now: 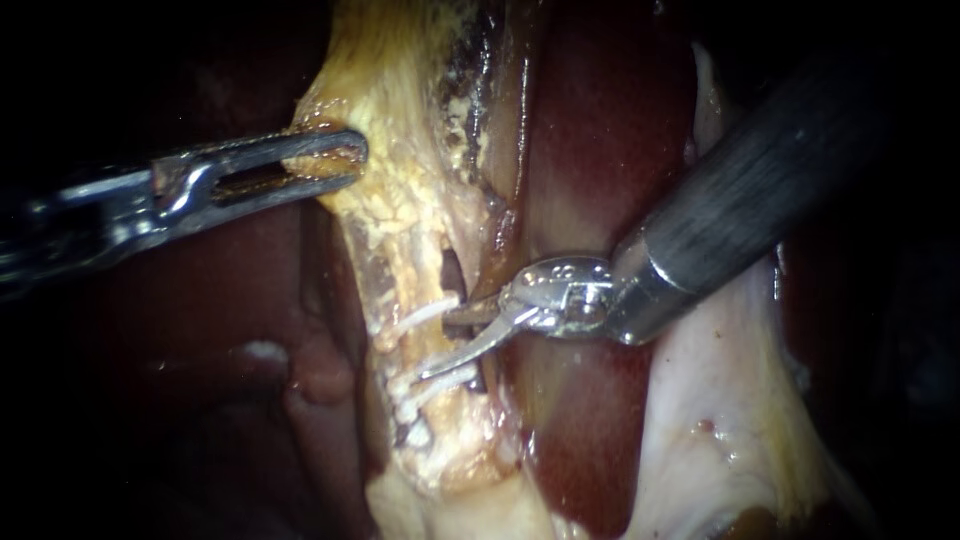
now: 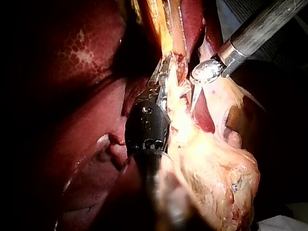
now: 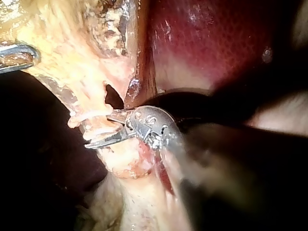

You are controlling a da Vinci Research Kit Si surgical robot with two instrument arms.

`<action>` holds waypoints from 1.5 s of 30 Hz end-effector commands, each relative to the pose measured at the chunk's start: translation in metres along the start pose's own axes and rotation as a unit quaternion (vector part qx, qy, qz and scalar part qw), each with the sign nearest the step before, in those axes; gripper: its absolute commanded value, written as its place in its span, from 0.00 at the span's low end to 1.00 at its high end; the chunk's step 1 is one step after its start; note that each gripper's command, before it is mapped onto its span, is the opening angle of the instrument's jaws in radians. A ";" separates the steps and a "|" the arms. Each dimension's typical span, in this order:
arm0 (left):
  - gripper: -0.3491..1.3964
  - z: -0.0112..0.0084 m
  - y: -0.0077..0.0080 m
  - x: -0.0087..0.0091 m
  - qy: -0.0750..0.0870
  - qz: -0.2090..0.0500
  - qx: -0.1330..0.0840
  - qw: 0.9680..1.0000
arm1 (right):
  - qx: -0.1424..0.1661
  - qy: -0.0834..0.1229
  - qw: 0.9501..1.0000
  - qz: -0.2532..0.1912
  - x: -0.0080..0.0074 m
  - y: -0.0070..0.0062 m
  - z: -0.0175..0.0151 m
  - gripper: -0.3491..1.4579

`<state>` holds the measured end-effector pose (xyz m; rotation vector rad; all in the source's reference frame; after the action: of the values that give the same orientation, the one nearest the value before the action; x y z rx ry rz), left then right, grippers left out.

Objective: Go to the cutting position left tube

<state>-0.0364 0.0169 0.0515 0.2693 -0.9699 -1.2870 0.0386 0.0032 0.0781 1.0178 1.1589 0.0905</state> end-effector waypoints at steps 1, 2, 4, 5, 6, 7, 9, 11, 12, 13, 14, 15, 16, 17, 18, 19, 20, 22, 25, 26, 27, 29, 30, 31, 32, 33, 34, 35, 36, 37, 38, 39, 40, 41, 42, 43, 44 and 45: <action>0.00 0.0001 0.0001 0.0001 0.000 0.000 0.000 1.000 | 0.003 0.001 1.000 -0.002 0.0001 -0.0001 0.0003 0.86; 0.00 0.0002 0.0001 0.0001 0.000 0.000 0.000 1.000 | 0.006 0.001 1.000 -0.003 0.0001 0.0000 0.0004 0.86; 0.00 0.0002 0.0001 0.0001 0.000 0.000 0.000 1.000 | 0.013 -0.001 1.000 -0.004 0.0003 0.0000 0.0007 0.85; 0.00 0.0002 0.0001 0.0001 0.000 0.000 0.000 1.000 | 0.016 0.000 1.000 -0.005 0.0003 0.0000 0.0008 0.85; 0.00 0.0003 0.0001 0.0000 0.000 0.000 0.000 1.000 | 0.019 0.000 1.000 -0.007 0.0003 -0.0001 0.0010 0.85; 0.00 0.0003 0.0001 0.0000 0.000 0.000 0.000 1.000 | 0.023 -0.001 1.000 -0.006 0.0002 -0.0001 0.0011 0.85; 0.00 0.0003 0.0002 0.0000 0.000 0.000 0.001 1.000 | 0.029 -0.002 1.000 -0.007 0.0001 -0.0003 0.0014 0.84; 0.00 0.0003 0.0003 -0.0001 0.001 0.000 0.001 1.000 | 0.037 -0.003 0.999 -0.008 -0.0001 -0.0005 0.0016 0.83; 0.00 0.0003 0.0003 -0.0001 0.001 0.000 0.001 1.000 | 0.041 -0.005 0.999 -0.007 -0.0001 -0.0005 0.0018 0.82; 0.00 0.0003 0.0004 -0.0001 0.001 0.000 0.001 1.000 | 0.044 -0.004 0.999 -0.005 -0.0001 -0.0006 0.0019 0.81; 0.00 0.0004 0.0004 -0.0001 0.001 0.000 0.001 1.000 | 0.047 -0.004 0.999 -0.007 -0.0002 -0.0006 0.0020 0.80; 0.00 0.0004 0.0005 -0.0001 0.001 0.000 0.001 1.000 | 0.050 -0.002 0.999 -0.005 -0.0002 -0.0006 0.0021 0.80; 0.00 0.0005 0.0005 -0.0001 0.001 0.000 0.001 1.000 | 0.055 0.000 0.998 -0.004 -0.0002 -0.0006 0.0022 0.79; 0.00 0.0005 0.0006 -0.0001 0.001 0.000 0.001 1.000 | 0.058 0.002 0.998 -0.006 -0.0002 -0.0006 0.0023 0.79; 0.00 0.0005 0.0007 -0.0001 0.001 0.000 0.001 1.000 | 0.061 0.004 0.998 -0.007 -0.0001 -0.0006 0.0023 0.78; 0.00 0.0006 0.0007 -0.0002 0.001 0.000 0.001 1.000 | 0.064 0.006 0.998 -0.007 0.0000 -0.0006 0.0024 0.77; 0.00 0.0006 0.0008 -0.0002 0.001 0.000 0.001 1.000 | 0.066 0.009 0.998 -0.008 0.0001 -0.0007 0.0024 0.76; 0.00 0.0007 0.0008 -0.0002 0.001 0.000 0.001 1.000 | 0.070 0.014 0.997 -0.009 0.0004 -0.0007 0.0024 0.75; 0.00 0.0007 0.0010 -0.0002 0.000 0.000 0.000 1.000 | 0.081 0.029 0.996 -0.008 0.0008 -0.0009 0.0023 0.73; 0.00 0.0007 0.0010 -0.0002 0.000 0.000 0.000 1.000 | 0.084 0.030 0.996 -0.006 0.0010 -0.0010 0.0023 0.72; 0.00 0.0008 0.0010 -0.0002 0.000 0.000 0.000 1.000 | 0.088 0.032 0.996 -0.007 0.0011 -0.0011 0.0023 0.72; 0.00 0.0008 0.0011 -0.0002 0.000 0.000 0.000 1.000 | 0.093 0.037 0.995 -0.002 0.0013 -0.0012 0.0022 0.71; 0.00 0.0008 0.0012 -0.0002 0.000 0.000 -0.001 1.000 | 0.095 0.038 0.995 -0.003 0.0013 -0.0013 0.0022 0.71; 0.00 0.0008 0.0013 -0.0002 0.000 0.000 -0.001 1.000 | 0.096 0.039 0.995 -0.003 0.0013 -0.0013 0.0022 0.71; 0.00 0.0008 0.0013 -0.0002 0.000 0.000 -0.001 1.000 | 0.098 0.040 0.994 0.000 0.0013 -0.0013 0.0022 0.70; 0.00 0.0009 0.0013 -0.0002 0.000 0.000 -0.001 1.000 | 0.099 0.041 0.994 -0.001 0.0013 -0.0013 0.0022 0.70; 0.00 0.0009 0.0014 -0.0002 0.000 0.000 -0.001 1.000 | 0.101 0.045 0.994 -0.001 0.0013 -0.0013 0.0023 0.70; 0.00 0.0009 0.0014 -0.0002 0.000 0.000 -0.001 1.000 | 0.102 0.046 0.994 0.001 0.0013 -0.0013 0.0023 0.70; 0.00 0.0009 0.0013 -0.0002 0.000 0.000 -0.001 1.000 | 0.104 0.049 0.993 0.001 0.0014 -0.0013 0.0024 0.70; 0.00 0.0010 0.0013 -0.0002 0.000 0.000 -0.001 1.000 | 0.104 0.048 0.993 0.004 0.0015 -0.0013 0.0025 0.70; 0.00 0.0010 0.0013 -0.0002 0.000 0.000 -0.001 1.000 | 0.105 0.048 0.993 0.004 0.0016 -0.0012 0.0026 0.70; 0.00 0.0010 0.0013 -0.0002 0.000 0.000 -0.001 1.000 | 0.105 0.050 0.993 0.003 0.0017 -0.0012 0.0028 0.70; 0.00 0.0011 0.0013 -0.0002 0.000 0.000 -0.001 1.000 | 0.106 0.051 0.993 0.006 0.0018 -0.0012 0.0030 0.70; 0.00 0.0011 0.0012 -0.0002 0.000 0.000 -0.002 1.000 | 0.107 0.052 0.993 0.006 0.0019 -0.0011 0.0033 0.69; 0.00 0.0011 0.0012 -0.0002 0.000 0.000 -0.002 1.000 | 0.109 0.054 0.993 0.008 0.0021 -0.0011 0.0036 0.69; 0.00 0.0012 0.0013 -0.0002 0.000 0.000 -0.002 1.000 | 0.110 0.055 0.992 0.011 0.0022 -0.0010 0.0039 0.69; 0.00 0.0012 0.0013 -0.0002 0.000 0.000 -0.002 1.000 | 0.111 0.056 0.992 0.010 0.0023 -0.0010 0.0042 0.69; 0.00 0.0012 0.0013 -0.0002 0.000 0.000 -0.002 1.000 | 0.111 0.057 0.992 0.013 0.0025 -0.0008 0.0046 0.69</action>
<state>-0.0364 0.0180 0.0530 0.2673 -0.9688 -1.2888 0.0433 0.0013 0.0759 1.2360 1.2845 0.0443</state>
